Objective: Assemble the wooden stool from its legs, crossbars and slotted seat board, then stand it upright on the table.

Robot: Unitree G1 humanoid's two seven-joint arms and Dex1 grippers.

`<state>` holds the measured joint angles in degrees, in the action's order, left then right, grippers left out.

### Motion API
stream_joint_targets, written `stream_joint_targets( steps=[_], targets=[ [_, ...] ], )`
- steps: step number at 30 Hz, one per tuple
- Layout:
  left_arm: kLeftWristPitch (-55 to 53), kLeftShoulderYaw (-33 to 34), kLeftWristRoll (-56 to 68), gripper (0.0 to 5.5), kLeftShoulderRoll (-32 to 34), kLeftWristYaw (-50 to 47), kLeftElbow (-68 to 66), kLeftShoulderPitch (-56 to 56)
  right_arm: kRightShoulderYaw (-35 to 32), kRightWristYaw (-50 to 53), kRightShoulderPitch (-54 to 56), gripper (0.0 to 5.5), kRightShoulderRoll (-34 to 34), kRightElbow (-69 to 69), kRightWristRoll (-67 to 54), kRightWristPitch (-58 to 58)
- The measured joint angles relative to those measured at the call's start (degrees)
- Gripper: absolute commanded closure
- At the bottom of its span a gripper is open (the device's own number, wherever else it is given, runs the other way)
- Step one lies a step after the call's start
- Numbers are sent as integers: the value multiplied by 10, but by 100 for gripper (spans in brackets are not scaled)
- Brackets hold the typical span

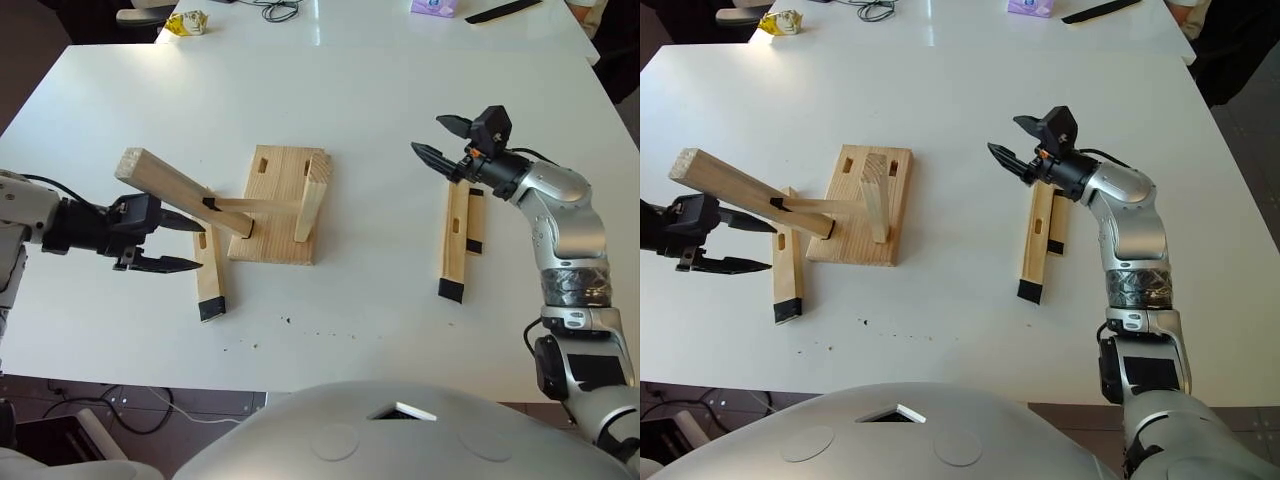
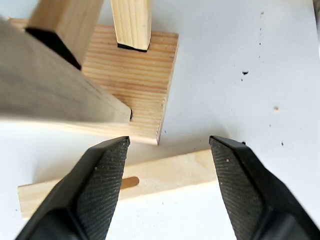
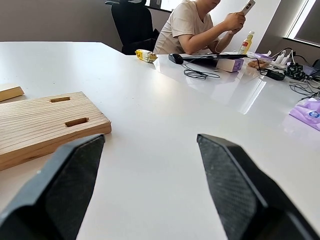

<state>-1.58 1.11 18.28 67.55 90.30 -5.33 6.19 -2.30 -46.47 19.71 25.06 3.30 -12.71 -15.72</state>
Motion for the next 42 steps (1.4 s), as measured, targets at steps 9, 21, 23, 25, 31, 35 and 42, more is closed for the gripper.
stream_joint_targets(
  steps=[9, 21, 23, 25, 31, 35, 42],
  targets=[
    [77, -31, -83, 252, -18, -23, -86, 68, 24, 2, -31, 206, 1, -77, -10, -40],
    [127, -61, -162, 252, -79, -120, -158, 150, 43, -28, -93, 206, 29, -158, -42, -69],
    [134, -69, -163, 252, -86, -124, -147, 133, 44, -30, -100, 206, 35, -169, -48, -72],
    [132, -77, -164, 252, -104, -131, -126, 116, 44, -30, -105, 206, 41, -176, -50, -74],
    [92, -91, -160, 252, -159, -166, -41, 106, 50, -33, -141, 206, 53, -194, -53, -79],
    [65, -98, -145, 252, -168, -166, 27, 103, 51, -35, -162, 206, 69, -201, -53, -80],
    [-15, -128, -95, 252, -191, -164, 169, 78, 53, -36, -188, 206, 89, -211, -52, -83]
  ],
)
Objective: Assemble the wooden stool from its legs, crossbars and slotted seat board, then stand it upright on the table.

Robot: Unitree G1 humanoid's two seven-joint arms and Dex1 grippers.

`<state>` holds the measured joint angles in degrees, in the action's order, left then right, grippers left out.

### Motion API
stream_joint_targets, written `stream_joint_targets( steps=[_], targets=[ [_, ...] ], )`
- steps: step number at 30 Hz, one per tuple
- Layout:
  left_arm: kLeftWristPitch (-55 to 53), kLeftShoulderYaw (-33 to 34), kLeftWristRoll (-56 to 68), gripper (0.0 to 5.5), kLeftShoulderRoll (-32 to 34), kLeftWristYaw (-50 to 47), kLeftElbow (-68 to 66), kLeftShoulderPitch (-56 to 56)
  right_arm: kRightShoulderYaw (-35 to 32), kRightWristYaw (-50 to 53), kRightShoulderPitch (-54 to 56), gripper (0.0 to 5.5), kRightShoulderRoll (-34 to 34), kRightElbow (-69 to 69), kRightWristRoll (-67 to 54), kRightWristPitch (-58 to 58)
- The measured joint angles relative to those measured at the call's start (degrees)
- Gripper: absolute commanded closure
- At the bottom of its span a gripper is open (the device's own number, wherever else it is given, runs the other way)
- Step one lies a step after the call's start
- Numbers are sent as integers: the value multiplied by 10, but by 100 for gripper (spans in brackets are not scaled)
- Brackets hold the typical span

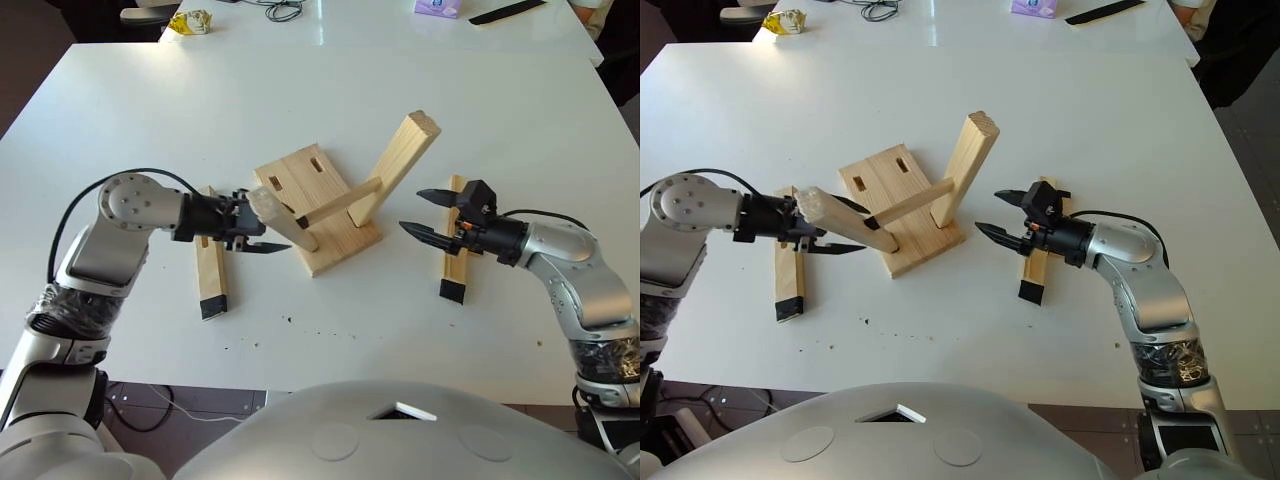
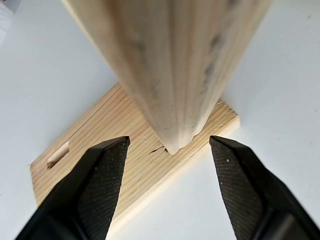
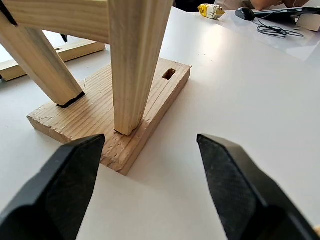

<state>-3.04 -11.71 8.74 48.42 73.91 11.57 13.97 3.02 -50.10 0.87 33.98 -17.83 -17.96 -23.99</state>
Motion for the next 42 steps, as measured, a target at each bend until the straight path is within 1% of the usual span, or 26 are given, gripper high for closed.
stream_joint_targets(
  steps=[4, 7, 11, 15, 19, 22, 27, 31, 34, 38, 42],
  targets=[
    [-44, -13, 22, 252, -15, -3, 46, -13, 15, -13, -4, 206, 15, -19, 0, -8],
    [-52, -13, 26, 252, -14, -5, 55, -19, 16, -32, -16, 206, 41, -37, -2, -15],
    [-23, -14, -1, 252, -22, -21, -27, 26, 33, -68, -43, 206, 70, -64, -20, -29],
    [48, -18, -66, 252, -79, -98, -186, 138, 57, -76, -46, 206, 69, -66, -21, -33],
    [157, -35, -135, 252, -140, -181, -358, 239, 83, -67, -35, 206, 45, -55, -21, -37],
    [267, -65, -192, 252, -176, -235, -493, 284, 110, -60, -28, 206, 22, -50, -22, -48],
    [405, -119, -294, 252, -192, -329, -675, 311, 158, -51, -21, 206, -7, -34, -19, -57],
    [471, -137, -325, 252, -190, -381, -735, 326, 174, -45, -10, 206, -24, -14, -18, -59],
    [496, -144, -328, 252, -188, -405, -755, 326, 181, -30, 2, 206, -41, 0, -14, -59],
    [515, -144, -321, 252, -181, -407, -764, 322, 188, -5, 4, 206, -67, 7, -11, -59],
    [516, -139, -301, 252, -176, -390, -767, 317, 195, 6, 3, 206, -69, 12, 0, -58]
  ],
)
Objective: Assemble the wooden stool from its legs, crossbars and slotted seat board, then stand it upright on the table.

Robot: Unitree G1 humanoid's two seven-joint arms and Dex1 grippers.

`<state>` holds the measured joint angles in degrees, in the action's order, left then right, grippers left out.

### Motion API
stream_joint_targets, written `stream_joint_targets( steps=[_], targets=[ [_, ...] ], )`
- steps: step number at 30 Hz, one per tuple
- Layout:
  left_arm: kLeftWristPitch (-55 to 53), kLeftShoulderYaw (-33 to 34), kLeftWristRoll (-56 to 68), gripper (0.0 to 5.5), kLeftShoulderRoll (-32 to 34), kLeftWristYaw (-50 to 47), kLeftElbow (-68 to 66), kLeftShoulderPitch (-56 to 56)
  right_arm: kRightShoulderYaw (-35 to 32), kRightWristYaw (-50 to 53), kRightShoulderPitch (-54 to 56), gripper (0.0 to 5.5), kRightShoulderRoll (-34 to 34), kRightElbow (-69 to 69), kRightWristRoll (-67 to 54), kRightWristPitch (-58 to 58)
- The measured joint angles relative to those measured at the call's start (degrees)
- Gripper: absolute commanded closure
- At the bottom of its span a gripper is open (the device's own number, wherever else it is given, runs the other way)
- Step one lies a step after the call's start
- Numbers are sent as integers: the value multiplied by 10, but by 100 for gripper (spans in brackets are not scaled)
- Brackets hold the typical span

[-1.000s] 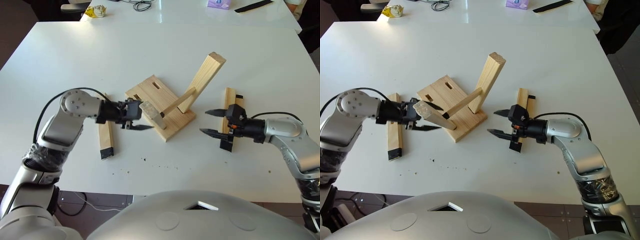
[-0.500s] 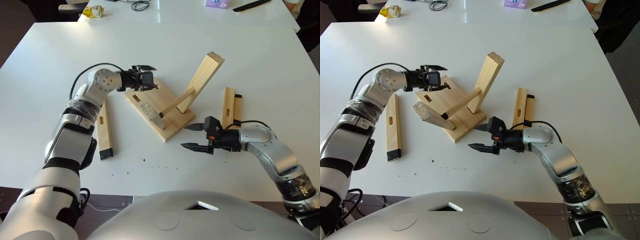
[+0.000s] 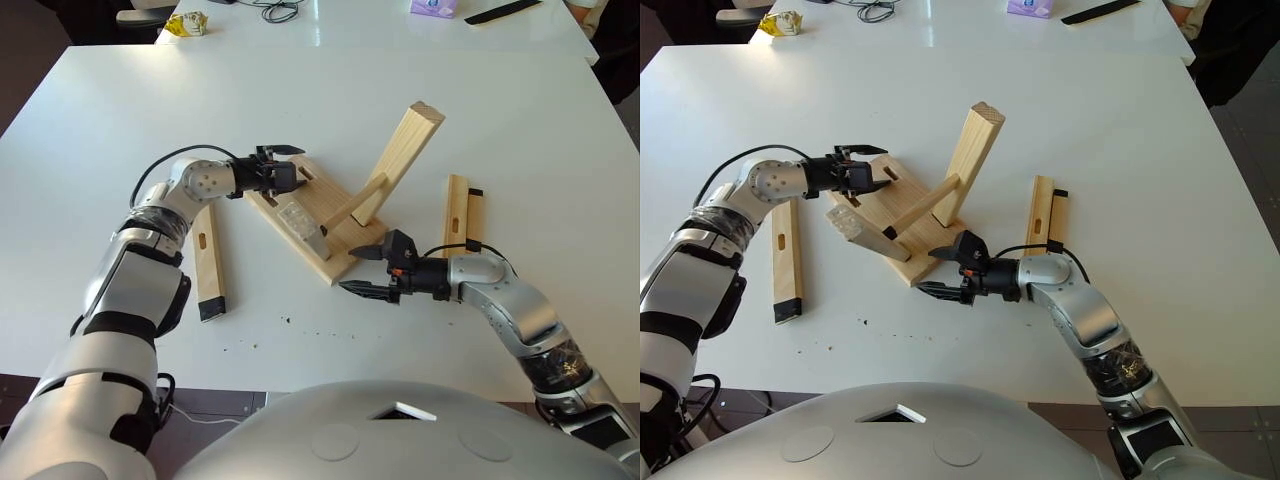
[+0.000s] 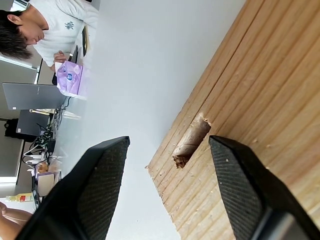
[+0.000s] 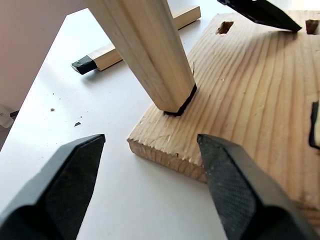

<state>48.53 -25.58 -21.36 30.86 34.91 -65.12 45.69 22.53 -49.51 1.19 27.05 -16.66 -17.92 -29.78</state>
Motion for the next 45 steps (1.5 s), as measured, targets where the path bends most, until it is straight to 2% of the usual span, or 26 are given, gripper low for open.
stream_joint_targets(
  steps=[15, 26, 38, 42, 45],
  targets=[
    [-5, 28, 60, 252, 34, 90, 27, -30, -12, 17, 30, 206, 25, 48, 52, 59],
    [-62, 50, 135, 252, 61, 165, 150, -108, -39, 37, 72, 206, 31, 126, 86, 104],
    [-175, 63, 185, 252, 69, 201, 265, -161, -90, 149, 138, 206, -1, 268, 156, 139],
    [-253, 73, 218, 252, 69, 227, 347, -199, -123, 154, 138, 206, -4, 250, 143, 136],
    [-327, 79, 240, 252, 70, 251, 403, -216, -150, 127, 111, 206, 6, 168, 103, 104]
  ],
)
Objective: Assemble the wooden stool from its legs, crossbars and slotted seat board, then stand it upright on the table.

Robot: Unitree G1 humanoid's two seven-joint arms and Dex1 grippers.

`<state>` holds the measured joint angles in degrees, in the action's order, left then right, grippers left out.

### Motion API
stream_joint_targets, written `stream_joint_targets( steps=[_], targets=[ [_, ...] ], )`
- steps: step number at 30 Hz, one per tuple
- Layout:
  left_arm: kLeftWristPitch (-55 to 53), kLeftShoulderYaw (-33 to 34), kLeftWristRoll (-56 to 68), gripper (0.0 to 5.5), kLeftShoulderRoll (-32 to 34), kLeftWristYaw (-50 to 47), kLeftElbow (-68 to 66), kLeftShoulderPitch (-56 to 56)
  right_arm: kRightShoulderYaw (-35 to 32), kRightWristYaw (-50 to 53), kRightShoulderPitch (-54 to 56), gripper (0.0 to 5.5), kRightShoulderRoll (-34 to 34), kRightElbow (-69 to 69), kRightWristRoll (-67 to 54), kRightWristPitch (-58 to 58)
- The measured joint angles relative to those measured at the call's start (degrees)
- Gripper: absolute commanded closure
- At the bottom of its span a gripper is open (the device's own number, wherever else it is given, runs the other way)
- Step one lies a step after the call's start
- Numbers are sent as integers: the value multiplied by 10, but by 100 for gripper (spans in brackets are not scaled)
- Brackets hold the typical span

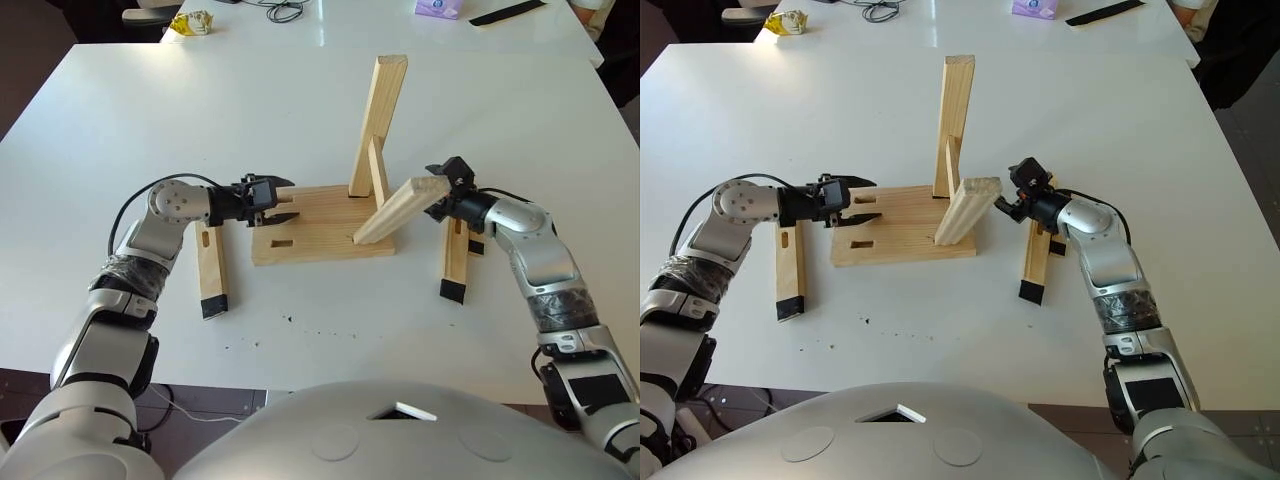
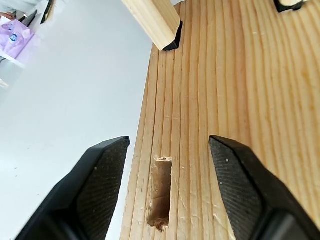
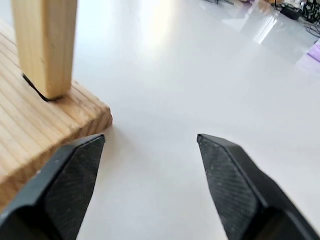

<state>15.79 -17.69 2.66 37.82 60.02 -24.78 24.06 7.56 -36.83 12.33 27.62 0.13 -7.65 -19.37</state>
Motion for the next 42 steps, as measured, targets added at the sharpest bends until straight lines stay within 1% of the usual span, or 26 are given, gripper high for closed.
stream_joint_targets(
  steps=[3, 5, 8, 12, 14, 17, 20, 25, 28, 31, 35, 39, 42],
  targets=[
    [-52, 1, 11, 252, 9, 27, 50, -16, -25, -40, -51, 206, 34, -98, -45, -48],
    [-62, 4, 15, 252, 27, 39, 81, -35, -52, -67, -81, 206, 68, -160, -77, -81],
    [-87, 15, 22, 252, 36, 43, 109, -53, -87, -106, -122, 206, 123, -233, -111, -110],
    [-128, 32, 31, 252, 20, 32, 106, -34, -106, -147, -176, 206, 154, -285, -157, -133],
    [-127, 46, 28, 252, -4, 1, 70, 14, -102, -153, -188, 206, 152, -301, -184, -149],
    [-79, 47, -17, 252, -31, -53, -21, 89, -67, -149, -191, 206, 136, -310, -192, -157],
    [7, 31, -70, 252, -49, -91, -122, 136, -14, -139, -193, 206, 125, -309, -184, -164],
    [161, -40, -192, 252, -79, -172, -298, 176, 39, -124, -194, 206, 103, -310, -186, -185],
    [210, -62, -226, 252, -94, -206, -359, 193, 76, -120, -192, 206, 97, -304, -179, -193],
    [246, -70, -235, 252, -97, -222, -384, 198, 106, -111, -188, 206, 93, -283, -156, -194],
    [276, -72, -238, 252, -94, -224, -395, 196, 120, -85, -177, 206, 81, -253, -123, -188],
    [302, -72, -238, 252, -76, -224, -386, 181, 117, -49, -159, 206, 54, -210, -96, -160],
    [326, -68, -217, 252, -53, -211, -350, 146, 100, -17, -140, 206, 43, -176, -70, -142]
  ],
)
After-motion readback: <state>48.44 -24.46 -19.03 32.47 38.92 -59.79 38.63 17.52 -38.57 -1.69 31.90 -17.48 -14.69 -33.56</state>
